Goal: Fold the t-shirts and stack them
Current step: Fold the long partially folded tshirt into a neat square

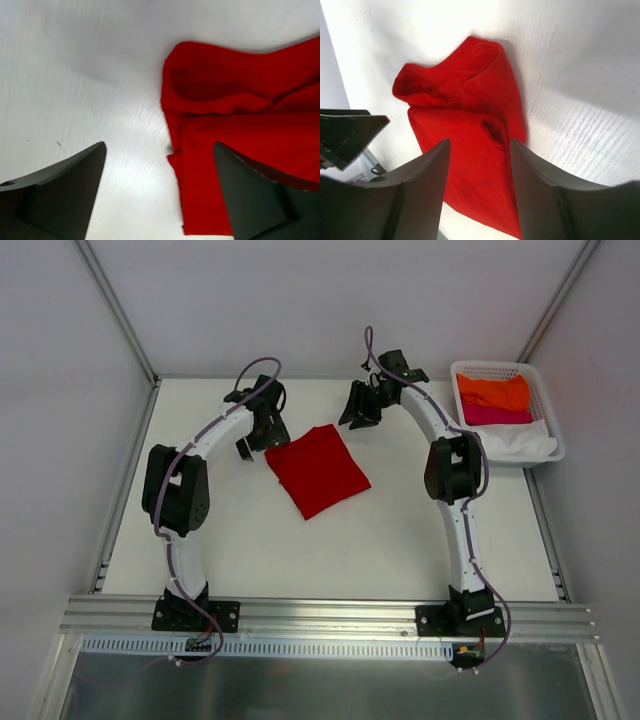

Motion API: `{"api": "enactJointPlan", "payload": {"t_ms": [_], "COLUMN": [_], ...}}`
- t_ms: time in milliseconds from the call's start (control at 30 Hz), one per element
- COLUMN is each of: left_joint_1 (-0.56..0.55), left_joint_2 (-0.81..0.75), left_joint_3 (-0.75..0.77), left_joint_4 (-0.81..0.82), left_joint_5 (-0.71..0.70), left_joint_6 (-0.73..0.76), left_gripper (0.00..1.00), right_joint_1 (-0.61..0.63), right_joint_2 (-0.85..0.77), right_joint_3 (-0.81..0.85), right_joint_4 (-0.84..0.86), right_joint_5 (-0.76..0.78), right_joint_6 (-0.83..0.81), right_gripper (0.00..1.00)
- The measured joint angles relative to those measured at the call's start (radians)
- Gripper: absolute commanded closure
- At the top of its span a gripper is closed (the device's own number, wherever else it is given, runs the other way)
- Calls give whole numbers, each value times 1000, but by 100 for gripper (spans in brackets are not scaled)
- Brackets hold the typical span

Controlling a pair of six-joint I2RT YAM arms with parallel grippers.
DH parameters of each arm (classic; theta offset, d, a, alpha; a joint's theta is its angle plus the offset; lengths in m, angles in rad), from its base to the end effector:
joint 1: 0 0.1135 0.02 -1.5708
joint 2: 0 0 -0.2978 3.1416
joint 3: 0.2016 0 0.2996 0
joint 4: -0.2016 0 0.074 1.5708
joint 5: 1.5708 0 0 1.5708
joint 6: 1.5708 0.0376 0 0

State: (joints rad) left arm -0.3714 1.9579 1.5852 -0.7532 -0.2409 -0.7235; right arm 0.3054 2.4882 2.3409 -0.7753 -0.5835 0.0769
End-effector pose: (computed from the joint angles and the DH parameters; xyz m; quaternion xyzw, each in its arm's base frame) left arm 0.4461 -0.1641 0.2385 -0.1957 0.9487 -0.0139 0.2480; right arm 0.5844 0.2059 0.2268 -0.1945 0.8915 0.3256 0.2476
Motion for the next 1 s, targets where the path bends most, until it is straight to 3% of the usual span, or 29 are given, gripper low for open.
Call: {"api": "enactJointPlan", "payload": {"t_ms": [33, 67, 100, 133, 433, 733, 1000], "left_joint_1": [0, 0, -1, -1, -26, -42, -42], "left_joint_2": [-3, -5, -9, -13, -10, 152, 264], "left_joint_3": [24, 51, 78, 103, 209, 213, 188], "left_joint_4": [-2, -5, -2, -1, 18, 115, 177], "left_joint_5": [0, 1, 4, 10, 186, 440, 548], "left_joint_6": [-2, -5, -8, -4, 7, 63, 87], "left_gripper": [34, 75, 92, 100, 100, 100, 100], "right_joint_1": [-2, -2, -2, -1, 21, 59, 81], "right_joint_2": [-1, -4, -8, -14, -62, -57, -32], "right_joint_3": [0, 0, -2, -6, -40, -109, -163], "right_joint_4": [5, 8, 10, 9, 9, 8, -6], "right_joint_5": [-8, -16, -23, -30, -71, -101, -86], "right_joint_6": [3, 2, -4, -2, -10, -10, -18], "right_gripper": [65, 89, 97, 100, 100, 99, 99]}}
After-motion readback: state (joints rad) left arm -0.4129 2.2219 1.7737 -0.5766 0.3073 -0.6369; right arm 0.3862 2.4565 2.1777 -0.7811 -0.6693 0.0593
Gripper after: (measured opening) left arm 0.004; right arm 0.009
